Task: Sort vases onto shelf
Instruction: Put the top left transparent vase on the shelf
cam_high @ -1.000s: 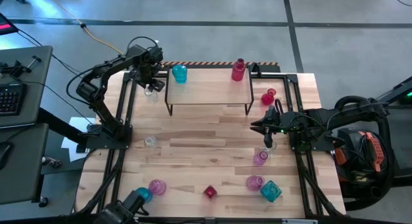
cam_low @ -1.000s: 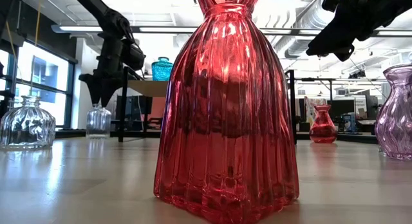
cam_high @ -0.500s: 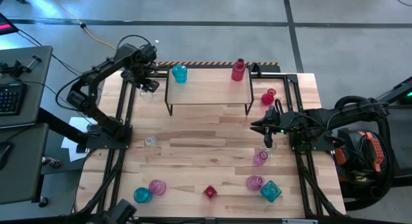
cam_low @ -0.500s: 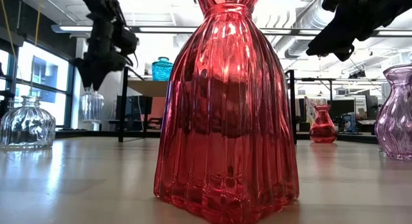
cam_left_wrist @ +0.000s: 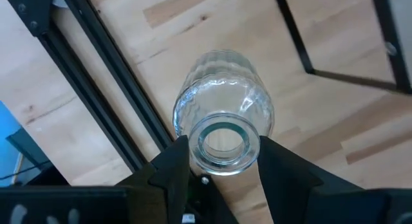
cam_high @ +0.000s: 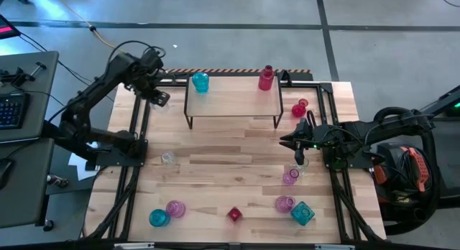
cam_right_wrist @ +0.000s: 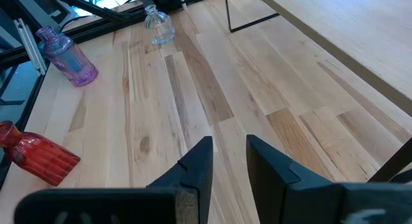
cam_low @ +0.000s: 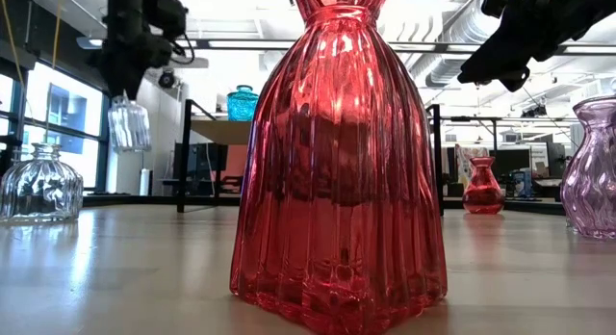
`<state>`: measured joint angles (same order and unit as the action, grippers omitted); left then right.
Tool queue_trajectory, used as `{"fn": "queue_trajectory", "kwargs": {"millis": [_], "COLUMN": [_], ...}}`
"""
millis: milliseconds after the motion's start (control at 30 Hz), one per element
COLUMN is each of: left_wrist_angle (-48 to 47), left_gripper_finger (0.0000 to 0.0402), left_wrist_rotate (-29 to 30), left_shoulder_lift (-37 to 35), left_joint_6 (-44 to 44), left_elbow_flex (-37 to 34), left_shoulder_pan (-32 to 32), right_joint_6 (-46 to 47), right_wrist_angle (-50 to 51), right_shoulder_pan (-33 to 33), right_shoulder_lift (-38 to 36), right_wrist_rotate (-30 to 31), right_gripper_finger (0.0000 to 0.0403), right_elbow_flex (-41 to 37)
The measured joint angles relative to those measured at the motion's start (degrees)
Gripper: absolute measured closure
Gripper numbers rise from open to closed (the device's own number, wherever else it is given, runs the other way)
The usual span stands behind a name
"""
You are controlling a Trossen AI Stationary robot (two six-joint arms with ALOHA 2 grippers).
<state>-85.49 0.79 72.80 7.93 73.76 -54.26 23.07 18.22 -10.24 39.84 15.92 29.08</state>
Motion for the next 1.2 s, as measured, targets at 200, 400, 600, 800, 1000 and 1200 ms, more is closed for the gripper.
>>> {"fn": "queue_trajectory", "kwargs": {"millis": [200, 400, 600, 800, 1000, 1200], "left_wrist_angle": [-2.2, -4.1, -4.4, -3.4, -0.6, 3.2], "left_gripper_finger": [0.0255, 0.0254, 0.0254, 0.0254, 0.0254, 0.0255], "left_wrist_rotate": [-2.1, -4.7, -7.3, -9.3, -9.9, -11.4], "left_shoulder_lift": [-4.0, -5.8, -6.4, -6.4, -6.4, -6.0], "left_joint_6": [2.1, 5.3, 9.7, 14.0, 18.3, 21.5], "left_elbow_flex": [0.0, 0.0, 0.0, 0.0, 0.0, 0.0], "left_shoulder_pan": [2.9, 7.5, 13.8, 19.9, 25.2, 29.7], "right_joint_6": [0.0, 0.0, 0.0, 0.0, 0.0, 0.0], "right_wrist_angle": [0.0, 0.0, 0.0, 0.0, 0.0, 0.0], "right_shoulder_pan": [0.0, 0.0, 0.0, 0.0, 0.0, 0.0], "right_shoulder_lift": [0.0, 0.0, 0.0, 0.0, 0.0, 0.0], "right_wrist_rotate": [0.0, 0.0, 0.0, 0.0, 0.0, 0.0], "right_gripper_finger": [0.0329, 0.0329, 0.0329, 0.0329, 0.0329, 0.0329], "right_elbow_flex": [0.0, 0.0, 0.0, 0.0, 0.0, 0.0]}}
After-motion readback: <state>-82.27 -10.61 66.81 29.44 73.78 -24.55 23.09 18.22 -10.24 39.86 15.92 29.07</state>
